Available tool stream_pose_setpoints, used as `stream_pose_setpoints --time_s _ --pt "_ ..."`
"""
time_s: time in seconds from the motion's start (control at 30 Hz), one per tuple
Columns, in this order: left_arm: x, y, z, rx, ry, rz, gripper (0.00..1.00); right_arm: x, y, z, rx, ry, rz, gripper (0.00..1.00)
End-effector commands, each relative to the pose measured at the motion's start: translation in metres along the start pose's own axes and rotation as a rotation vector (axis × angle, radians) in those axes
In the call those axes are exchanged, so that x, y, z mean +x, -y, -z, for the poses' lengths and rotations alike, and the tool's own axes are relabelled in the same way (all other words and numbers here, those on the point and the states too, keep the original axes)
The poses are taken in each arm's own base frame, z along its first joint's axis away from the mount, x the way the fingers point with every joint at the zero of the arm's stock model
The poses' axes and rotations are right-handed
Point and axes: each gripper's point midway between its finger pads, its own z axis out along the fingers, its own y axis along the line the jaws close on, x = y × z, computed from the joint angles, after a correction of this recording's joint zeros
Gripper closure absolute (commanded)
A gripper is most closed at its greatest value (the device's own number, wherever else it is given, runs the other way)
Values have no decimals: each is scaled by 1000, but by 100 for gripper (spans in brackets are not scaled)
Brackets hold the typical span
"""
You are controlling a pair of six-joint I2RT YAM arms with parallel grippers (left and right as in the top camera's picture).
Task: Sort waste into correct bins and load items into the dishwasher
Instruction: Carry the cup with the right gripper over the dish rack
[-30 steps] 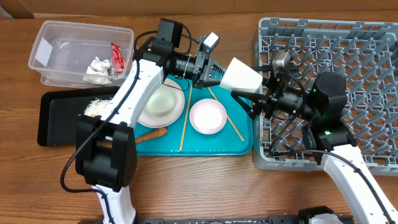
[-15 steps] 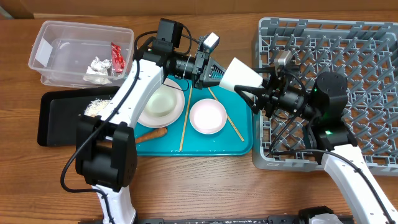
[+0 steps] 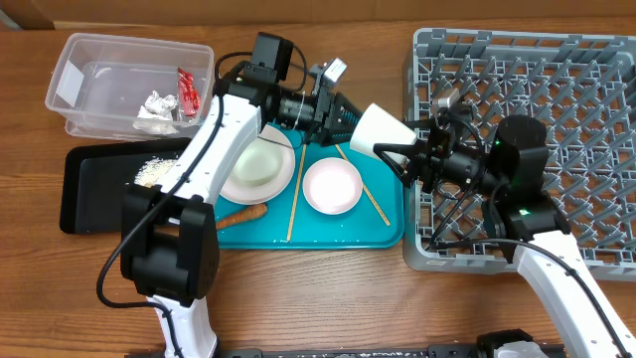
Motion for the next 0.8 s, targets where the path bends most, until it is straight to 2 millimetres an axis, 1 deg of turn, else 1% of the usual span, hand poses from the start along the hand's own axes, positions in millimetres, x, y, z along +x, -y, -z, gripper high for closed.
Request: stream_pose_setpoints --time_s 0.0,0.1,0.2,0.27,0.33,0.4,0.43,0.5,0.53,0.57,0.63,0.67,0.77 --pt "-8 -40 25 -259 109 42 64 5 35 4 222 -14 -49 50" --pt "4 -63 39 -368 102 98 65 14 50 13 313 -42 -89 53" --pt "18 -87 60 -518 98 156 65 11 54 27 356 -49 -120 55" --pt "28 -98 77 -622 97 178 66 4 62 44 426 -50 -150 56" --pt "37 -105 96 -724 103 186 66 -3 72 67 530 -56 -189 56" --pt "44 -109 116 -831 126 188 66 -10 84 94 645 -69 -240 56" --pt "46 -109 128 -891 145 184 66 -13 88 109 702 -75 -267 56" --pt "51 -108 151 -1001 193 191 67 -16 96 134 794 -81 -310 50" --pt "55 -106 167 -1078 236 207 67 -17 100 150 850 -84 -338 50" --pt "63 -101 196 -1209 324 241 67 -16 106 176 943 -88 -386 50" --pt "70 -92 220 -1307 410 269 65 -14 112 207 1048 -83 -437 50" --pt "74 -86 230 -1341 451 273 65 -12 116 221 1094 -78 -459 50" --pt "79 -72 241 -1367 508 250 64 -3 128 264 1250 -61 -525 50"
